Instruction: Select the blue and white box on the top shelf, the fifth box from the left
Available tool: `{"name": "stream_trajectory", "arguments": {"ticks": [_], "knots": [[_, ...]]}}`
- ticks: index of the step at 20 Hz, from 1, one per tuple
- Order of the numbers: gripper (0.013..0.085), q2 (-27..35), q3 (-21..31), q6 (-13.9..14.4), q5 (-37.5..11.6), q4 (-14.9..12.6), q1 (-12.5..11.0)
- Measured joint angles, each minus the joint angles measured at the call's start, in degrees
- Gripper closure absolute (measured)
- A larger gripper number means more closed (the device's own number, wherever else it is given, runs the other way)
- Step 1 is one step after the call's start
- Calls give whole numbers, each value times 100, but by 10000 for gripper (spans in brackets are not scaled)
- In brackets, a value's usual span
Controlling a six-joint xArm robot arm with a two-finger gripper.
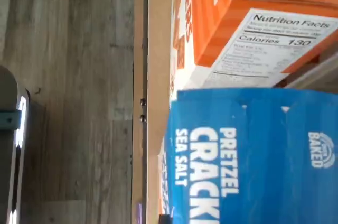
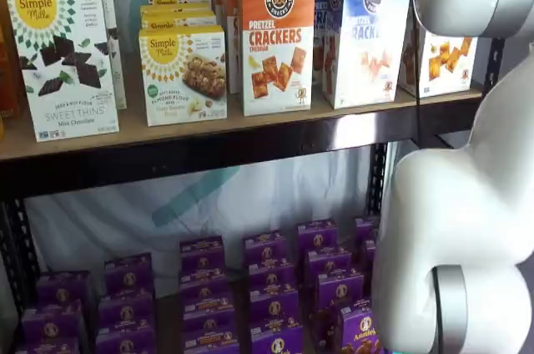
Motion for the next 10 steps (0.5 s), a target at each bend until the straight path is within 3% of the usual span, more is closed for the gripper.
{"name": "stream_trajectory", "arguments": {"ticks": [10], "knots": [[370,-242,3,40,473,73,-70]]}}
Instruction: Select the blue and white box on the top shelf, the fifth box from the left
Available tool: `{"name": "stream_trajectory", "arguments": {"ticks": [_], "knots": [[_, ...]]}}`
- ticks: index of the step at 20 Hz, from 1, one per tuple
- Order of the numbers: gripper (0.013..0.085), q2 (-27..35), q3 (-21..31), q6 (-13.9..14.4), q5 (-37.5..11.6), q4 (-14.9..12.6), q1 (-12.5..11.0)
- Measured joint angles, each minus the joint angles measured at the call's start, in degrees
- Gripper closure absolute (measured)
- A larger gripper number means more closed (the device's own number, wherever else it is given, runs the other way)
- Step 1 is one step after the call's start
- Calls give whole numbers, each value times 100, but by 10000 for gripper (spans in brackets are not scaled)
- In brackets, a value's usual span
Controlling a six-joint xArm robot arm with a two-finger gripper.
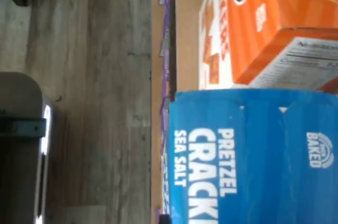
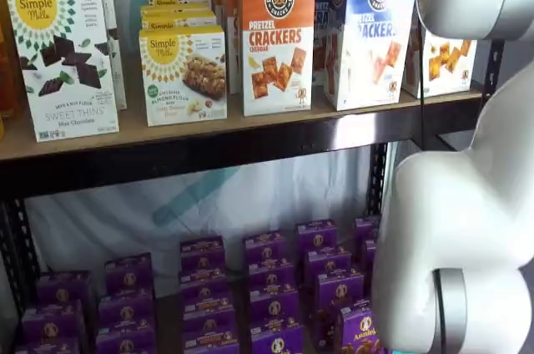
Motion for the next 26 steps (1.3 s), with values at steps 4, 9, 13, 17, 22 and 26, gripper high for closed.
{"name": "stream_trajectory", "arguments": {"ticks": [4,9,13,17,22,26], "knots": [[410,-221,157,-55,172,45,-102],[410,-424,302,-147,355,12,-202],[410,-660,498,-244,476,-34,-294],[410,-944,775,-358,508,4,-437],[410,-1197,1022,-501,590,27,-599],[410,-1350,1202,-571,581,-19,-640]]}}
